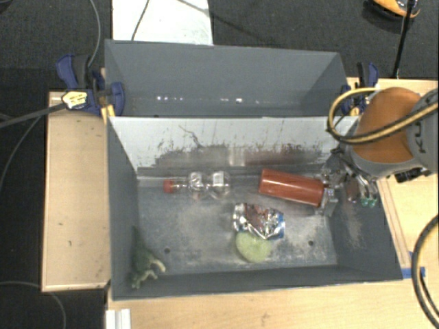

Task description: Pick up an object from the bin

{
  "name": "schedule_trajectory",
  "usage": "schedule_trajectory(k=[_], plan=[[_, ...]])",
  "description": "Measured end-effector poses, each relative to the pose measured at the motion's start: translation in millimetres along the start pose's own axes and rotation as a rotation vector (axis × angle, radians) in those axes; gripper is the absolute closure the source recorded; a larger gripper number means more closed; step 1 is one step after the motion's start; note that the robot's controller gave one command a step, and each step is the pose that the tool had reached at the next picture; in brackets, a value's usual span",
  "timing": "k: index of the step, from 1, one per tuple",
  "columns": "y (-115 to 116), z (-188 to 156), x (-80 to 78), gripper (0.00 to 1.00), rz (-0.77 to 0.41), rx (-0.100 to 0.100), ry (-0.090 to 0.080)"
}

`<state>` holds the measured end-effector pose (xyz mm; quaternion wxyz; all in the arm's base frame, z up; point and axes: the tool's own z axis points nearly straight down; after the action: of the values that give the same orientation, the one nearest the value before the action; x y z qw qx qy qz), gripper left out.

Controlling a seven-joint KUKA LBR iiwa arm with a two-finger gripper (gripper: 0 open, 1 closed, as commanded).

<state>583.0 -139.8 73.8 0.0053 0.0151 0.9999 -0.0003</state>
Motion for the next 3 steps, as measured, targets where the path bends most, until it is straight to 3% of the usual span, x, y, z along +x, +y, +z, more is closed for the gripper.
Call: schedule_trajectory(k=[1,2,3], plan=[[0.1,0.0,0.0,1.00,-0.001,0.000,0.000],[12.8,-100.3,4.2,1.00,-0.091,0.000,-0.003],[12.9,-100.3,4.1,1.00,-0.091,0.000,-0.003]])
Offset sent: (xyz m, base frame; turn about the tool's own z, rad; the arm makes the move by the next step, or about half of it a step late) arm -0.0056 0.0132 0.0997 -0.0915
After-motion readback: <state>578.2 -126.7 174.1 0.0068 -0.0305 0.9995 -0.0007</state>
